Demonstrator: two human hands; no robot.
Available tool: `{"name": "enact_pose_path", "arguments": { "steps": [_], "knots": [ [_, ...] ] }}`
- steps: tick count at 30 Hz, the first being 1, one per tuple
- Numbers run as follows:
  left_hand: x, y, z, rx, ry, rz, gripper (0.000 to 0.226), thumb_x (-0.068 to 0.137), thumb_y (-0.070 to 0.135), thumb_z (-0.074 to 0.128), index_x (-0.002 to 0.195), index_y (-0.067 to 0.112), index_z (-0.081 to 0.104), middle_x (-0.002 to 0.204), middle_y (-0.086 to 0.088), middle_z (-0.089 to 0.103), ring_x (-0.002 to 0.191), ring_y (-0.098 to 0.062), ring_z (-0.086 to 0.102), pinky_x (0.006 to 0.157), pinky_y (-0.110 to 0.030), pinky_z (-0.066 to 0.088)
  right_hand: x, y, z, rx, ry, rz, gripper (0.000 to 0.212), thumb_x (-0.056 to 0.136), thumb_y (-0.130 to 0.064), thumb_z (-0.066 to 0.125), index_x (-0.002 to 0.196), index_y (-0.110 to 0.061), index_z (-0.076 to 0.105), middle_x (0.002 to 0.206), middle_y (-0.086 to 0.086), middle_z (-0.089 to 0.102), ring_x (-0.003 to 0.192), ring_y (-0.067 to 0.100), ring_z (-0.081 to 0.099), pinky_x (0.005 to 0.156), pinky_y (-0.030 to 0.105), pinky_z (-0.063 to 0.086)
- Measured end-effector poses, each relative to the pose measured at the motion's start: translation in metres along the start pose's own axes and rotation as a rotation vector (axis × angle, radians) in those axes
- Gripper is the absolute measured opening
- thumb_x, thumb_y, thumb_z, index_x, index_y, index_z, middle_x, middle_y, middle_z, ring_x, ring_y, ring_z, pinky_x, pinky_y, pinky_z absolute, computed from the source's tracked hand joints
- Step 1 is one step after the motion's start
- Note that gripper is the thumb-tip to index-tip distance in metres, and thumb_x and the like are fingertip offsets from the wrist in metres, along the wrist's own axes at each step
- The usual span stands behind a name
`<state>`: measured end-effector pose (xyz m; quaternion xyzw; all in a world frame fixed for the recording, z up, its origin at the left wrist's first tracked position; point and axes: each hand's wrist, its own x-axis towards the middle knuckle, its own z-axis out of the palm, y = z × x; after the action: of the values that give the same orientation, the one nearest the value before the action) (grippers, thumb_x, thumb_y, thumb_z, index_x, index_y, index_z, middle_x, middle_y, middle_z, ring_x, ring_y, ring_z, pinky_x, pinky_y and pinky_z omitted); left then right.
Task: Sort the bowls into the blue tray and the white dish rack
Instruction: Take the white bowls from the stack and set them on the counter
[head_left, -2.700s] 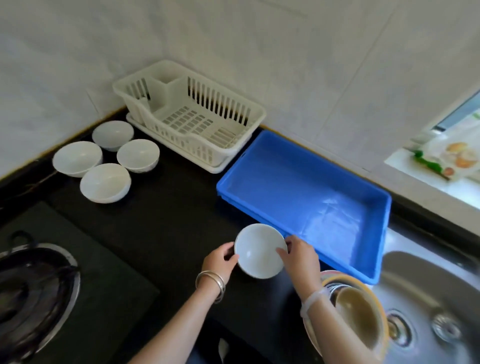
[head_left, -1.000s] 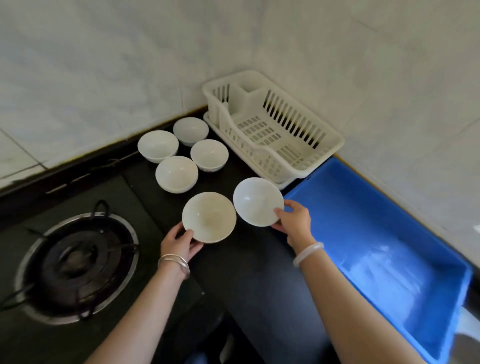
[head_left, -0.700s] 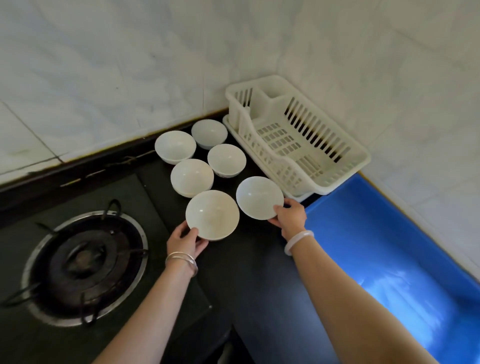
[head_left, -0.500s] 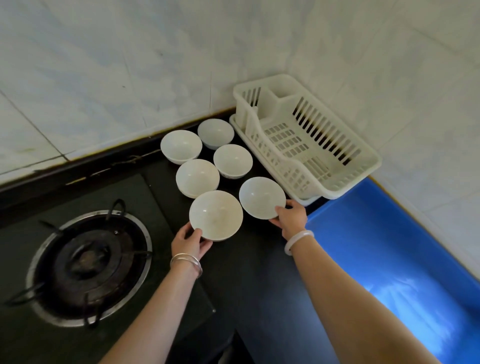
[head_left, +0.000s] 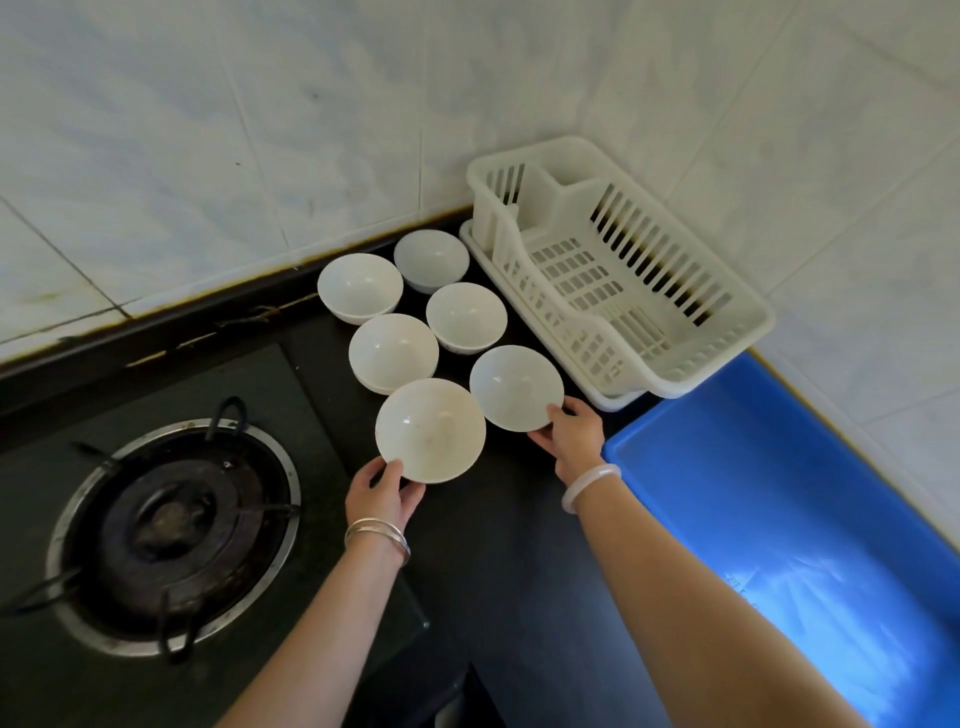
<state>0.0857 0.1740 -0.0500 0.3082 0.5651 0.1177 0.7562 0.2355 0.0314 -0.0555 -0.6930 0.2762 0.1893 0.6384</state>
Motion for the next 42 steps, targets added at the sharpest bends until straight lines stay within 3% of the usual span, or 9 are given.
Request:
{"name": "enact_pose_path", "arguments": {
  "steps": [7,11,17,20,23,27,34,37,42],
  "knots": [
    [-0.003,-0.004,0.003,-0.013,0.02,0.017,0.036,0.087,0.012,0.058,0.123,0.013,0.053,0.108,-0.006,0.055,0.092,-0.026,0.062,0.075,-0.035,0.055,0.001,0.0,0.004,0.049,-0.015,0.013,0.034,0.093,-0.009,0.055,0.127,-0.012,0.054,0.127,0.012,0.056,0.094,0.024,0.061,0.05,0.026,0.057],
    [-0.003,-0.006,0.005,-0.005,0.039,0.02,0.036,0.088,0.013,0.058,0.123,0.014,0.053,0.111,-0.006,0.055,0.096,-0.026,0.061,0.079,-0.038,0.055,0.002,0.0,0.003,0.056,-0.023,0.027,0.036,0.093,-0.009,0.055,0.129,-0.012,0.053,0.128,0.012,0.056,0.099,0.026,0.061,0.052,0.027,0.057],
    [-0.004,-0.008,0.003,-0.048,0.042,0.024,0.036,0.087,0.013,0.058,0.123,0.013,0.054,0.112,-0.006,0.055,0.096,-0.026,0.061,0.077,-0.035,0.055,-0.004,0.0,-0.002,0.048,-0.106,0.063,0.041,0.096,-0.019,0.051,0.137,-0.018,0.047,0.129,0.011,0.057,0.097,0.023,0.063,0.07,0.033,0.056],
    [-0.007,-0.014,0.004,-0.045,0.021,0.066,0.034,0.089,0.016,0.056,0.123,0.012,0.055,0.114,-0.006,0.057,0.1,-0.023,0.059,0.079,-0.031,0.053,-0.009,0.002,-0.009,0.042,-0.198,0.075,0.047,0.097,-0.025,0.049,0.143,-0.02,0.039,0.136,0.011,0.053,0.113,0.027,0.059,0.085,0.038,0.052],
    [-0.012,-0.025,0.004,0.048,-0.004,0.128,0.039,0.09,0.017,0.052,0.129,0.015,0.051,0.121,-0.005,0.057,0.109,-0.02,0.056,0.091,-0.032,0.047,-0.016,0.005,-0.019,-0.011,-0.292,0.054,0.049,0.098,-0.032,0.045,0.145,-0.025,0.034,0.144,0.01,0.046,0.124,0.029,0.051,0.097,0.042,0.046],
    [-0.029,-0.045,-0.001,0.134,-0.057,0.118,0.046,0.092,0.015,0.051,0.136,0.007,0.042,0.132,-0.014,0.052,0.122,-0.027,0.052,0.096,-0.032,0.044,-0.029,0.008,-0.039,-0.104,-0.282,-0.04,0.047,0.1,-0.031,0.042,0.145,-0.022,0.034,0.143,0.007,0.048,0.122,0.028,0.054,0.093,0.038,0.048],
    [-0.081,-0.098,0.003,0.463,-0.354,0.144,0.033,0.092,0.006,0.05,0.124,-0.002,0.053,0.112,-0.018,0.059,0.101,-0.022,0.056,0.086,-0.029,0.048,-0.079,0.024,-0.132,-0.338,-0.135,-0.251,0.027,0.098,-0.032,0.041,0.115,-0.022,0.061,0.11,0.001,0.067,0.085,0.01,0.064,0.069,0.023,0.049],
    [-0.111,-0.128,0.009,0.635,-0.513,0.15,0.03,0.092,0.006,0.05,0.12,0.0,0.057,0.102,-0.011,0.061,0.096,-0.02,0.06,0.08,-0.025,0.052,-0.11,0.036,-0.187,-0.433,-0.01,-0.354,0.02,0.096,-0.029,0.044,0.094,-0.026,0.064,0.09,-0.005,0.069,0.072,0.006,0.064,0.072,0.027,0.051],
    [-0.168,-0.179,0.018,0.994,-0.784,0.267,0.025,0.088,0.013,0.057,0.112,0.011,0.065,0.091,0.0,0.067,0.089,-0.016,0.065,0.089,-0.032,0.053,-0.159,0.067,-0.278,-0.56,0.238,-0.316,0.016,0.093,-0.026,0.051,0.092,-0.025,0.068,0.089,0.002,0.073,0.084,0.02,0.066,0.08,0.034,0.05]
  ]
}}
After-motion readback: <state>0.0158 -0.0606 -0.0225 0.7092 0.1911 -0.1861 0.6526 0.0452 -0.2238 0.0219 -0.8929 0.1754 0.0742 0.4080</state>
